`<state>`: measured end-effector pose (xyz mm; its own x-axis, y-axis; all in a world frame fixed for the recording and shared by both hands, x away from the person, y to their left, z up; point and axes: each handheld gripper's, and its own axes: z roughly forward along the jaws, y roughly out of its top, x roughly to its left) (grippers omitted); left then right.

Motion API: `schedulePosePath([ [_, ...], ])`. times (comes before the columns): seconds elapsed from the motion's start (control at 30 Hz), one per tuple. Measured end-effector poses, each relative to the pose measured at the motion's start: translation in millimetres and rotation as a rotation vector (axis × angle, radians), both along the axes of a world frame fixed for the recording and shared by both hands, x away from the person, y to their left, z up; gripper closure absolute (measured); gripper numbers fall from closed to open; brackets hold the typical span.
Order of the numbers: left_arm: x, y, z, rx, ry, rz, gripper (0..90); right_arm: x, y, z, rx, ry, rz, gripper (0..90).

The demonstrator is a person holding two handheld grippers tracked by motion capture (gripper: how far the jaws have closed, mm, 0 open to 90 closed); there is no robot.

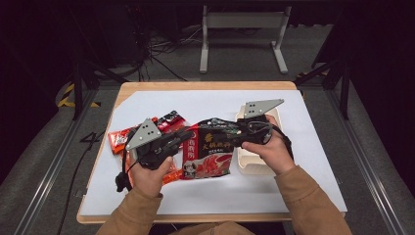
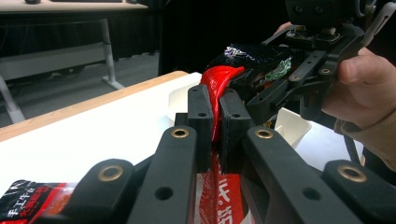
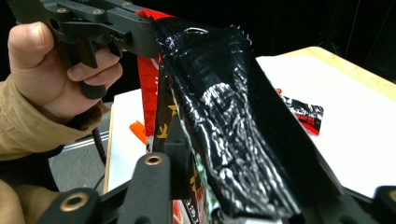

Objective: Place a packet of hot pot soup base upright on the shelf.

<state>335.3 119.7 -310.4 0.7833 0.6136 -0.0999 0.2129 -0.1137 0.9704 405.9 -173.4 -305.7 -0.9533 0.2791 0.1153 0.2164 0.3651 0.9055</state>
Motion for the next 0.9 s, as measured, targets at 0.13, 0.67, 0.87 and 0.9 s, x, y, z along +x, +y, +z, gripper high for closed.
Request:
schedulePosePath([
  [0.13,1.3,0.7,-0.8,-0.007,0.012,-0.003,85.3,1.1,-0.1,1.5,-0.017,0.021,0.005,73.3],
  [0.67,6.9,5.4,-1.4,-0.03,0.039,-0.005,75.1,-1.5,2.6,18.6,-0.085,-0.043,0.009,79.2],
  [0.87,5.9,8.0,1.9,-0.021,0.019,-0.031,64.5,-3.1,-0.8,28.7,-0.097,-0.058,0.008,79.5],
  [0.9,5.6,8.3,2.4,-0.019,0.02,-0.033,63.6,-3.5,-1.2,30.3,-0.103,-0.06,0.007,79.6],
])
